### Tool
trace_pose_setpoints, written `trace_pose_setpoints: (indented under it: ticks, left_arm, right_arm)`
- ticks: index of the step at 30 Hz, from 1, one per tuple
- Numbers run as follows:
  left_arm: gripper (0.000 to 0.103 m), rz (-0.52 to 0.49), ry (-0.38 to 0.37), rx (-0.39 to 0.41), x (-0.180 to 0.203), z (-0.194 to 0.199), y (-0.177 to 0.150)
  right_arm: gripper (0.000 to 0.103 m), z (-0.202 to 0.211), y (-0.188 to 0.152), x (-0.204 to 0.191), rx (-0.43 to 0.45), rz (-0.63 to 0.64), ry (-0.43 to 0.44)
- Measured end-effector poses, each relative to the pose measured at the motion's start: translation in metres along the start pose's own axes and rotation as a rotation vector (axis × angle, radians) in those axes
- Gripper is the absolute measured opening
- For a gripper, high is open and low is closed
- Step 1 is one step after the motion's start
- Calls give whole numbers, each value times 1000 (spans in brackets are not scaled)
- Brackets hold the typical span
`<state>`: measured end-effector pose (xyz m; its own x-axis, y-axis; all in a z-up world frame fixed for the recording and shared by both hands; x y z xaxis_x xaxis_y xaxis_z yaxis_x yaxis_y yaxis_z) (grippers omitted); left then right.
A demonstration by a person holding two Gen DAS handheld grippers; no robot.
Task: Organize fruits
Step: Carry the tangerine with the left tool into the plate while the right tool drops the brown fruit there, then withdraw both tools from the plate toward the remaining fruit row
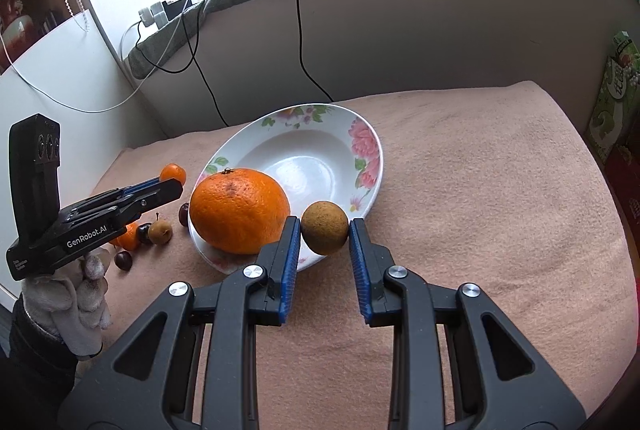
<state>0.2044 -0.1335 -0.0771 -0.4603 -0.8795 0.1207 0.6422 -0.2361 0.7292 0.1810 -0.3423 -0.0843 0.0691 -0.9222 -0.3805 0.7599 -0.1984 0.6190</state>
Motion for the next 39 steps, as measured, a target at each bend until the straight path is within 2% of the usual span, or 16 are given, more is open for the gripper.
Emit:
trace_pose_setpoints:
  ticks: [15,18,21,23,24,25,26,28,30,33,39]
  left_arm:
    - [21,-25,6,-17,2,-11,9]
    - [35,-24,8,-15,1,-10,9]
    - [42,-20,8,-13,0,-10,10]
    - [47,-17,6,-10,0,-9,10]
    - [48,-15,6,-9,0,-8,10]
    - [51,-13,6,-6,0,-7,10]
    - [54,-12,5,-3,0,-6,10]
    - [69,-11,9,2,0,-4,11]
    - [74,-16,21,0,1,-2,11]
    - [76,-28,58,-3,3,0,11]
    - [76,-41,79,9,3,9,10]
  right_arm:
    - [26,-13,5,-8,-12,32,-17]
    - [26,-14,5,-9,-11,37,-15]
    - [27,-13,6,-9,-7,38,-17]
    - [41,-12,7,-10,2,39,-23]
    - [58,-10,7,-10,13,41,-28]
    - [69,-7,8,-11,25,44,-26]
    - [71,-5,8,-12,32,49,-21]
    - [76,-2,8,-15,45,58,-28]
    - [83,2,8,-18,61,67,-38]
    - [88,5,9,-21,76,73,-46]
    - [88,10,9,-28,80,84,-62]
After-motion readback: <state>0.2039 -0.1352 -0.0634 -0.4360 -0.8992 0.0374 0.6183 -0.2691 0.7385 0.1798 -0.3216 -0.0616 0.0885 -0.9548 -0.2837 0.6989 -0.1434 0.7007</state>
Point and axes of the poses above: each gripper's, at about its wrist camera, not at the fingertips, and z roughly against the way its jaws point, x to its right, y to its top, the point moved 3 cm from there along -z, roughly the way its jaws point, and after that the axes turned 8 degrees about -z, right-handed, at the moved point
